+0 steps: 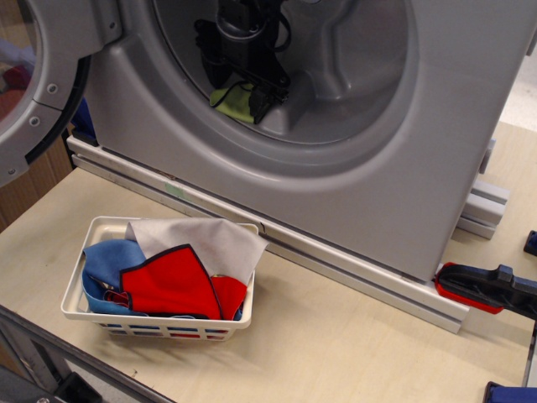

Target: Take clothes out of laundry machine

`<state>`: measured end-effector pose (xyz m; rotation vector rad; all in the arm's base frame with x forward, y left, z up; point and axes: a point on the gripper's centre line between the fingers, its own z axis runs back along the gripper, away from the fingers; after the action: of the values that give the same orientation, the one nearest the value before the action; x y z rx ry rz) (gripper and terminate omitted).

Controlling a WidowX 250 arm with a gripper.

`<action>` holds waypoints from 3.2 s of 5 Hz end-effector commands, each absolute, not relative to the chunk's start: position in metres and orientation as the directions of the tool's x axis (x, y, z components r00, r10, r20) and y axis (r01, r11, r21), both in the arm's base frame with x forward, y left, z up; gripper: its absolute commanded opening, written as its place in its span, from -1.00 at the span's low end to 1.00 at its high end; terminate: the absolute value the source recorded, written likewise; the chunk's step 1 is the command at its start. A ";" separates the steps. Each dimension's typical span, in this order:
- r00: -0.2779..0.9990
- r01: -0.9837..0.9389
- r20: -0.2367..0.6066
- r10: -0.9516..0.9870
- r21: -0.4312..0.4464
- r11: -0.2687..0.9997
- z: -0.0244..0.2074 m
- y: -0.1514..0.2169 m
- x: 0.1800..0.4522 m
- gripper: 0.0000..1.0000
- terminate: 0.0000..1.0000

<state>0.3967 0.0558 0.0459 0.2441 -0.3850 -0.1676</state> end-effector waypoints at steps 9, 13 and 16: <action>0.976 -0.066 0.214 0.052 0.059 0.996 0.025 0.029 0.230 -1.00 -1.00; 0.986 -0.152 0.061 0.152 -0.005 0.988 0.025 0.043 0.220 1.00 -1.00; 0.978 -0.183 0.103 0.181 0.008 0.983 0.073 0.048 0.226 1.00 -1.00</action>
<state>0.2197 0.0504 0.0532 0.0091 -0.0515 0.1852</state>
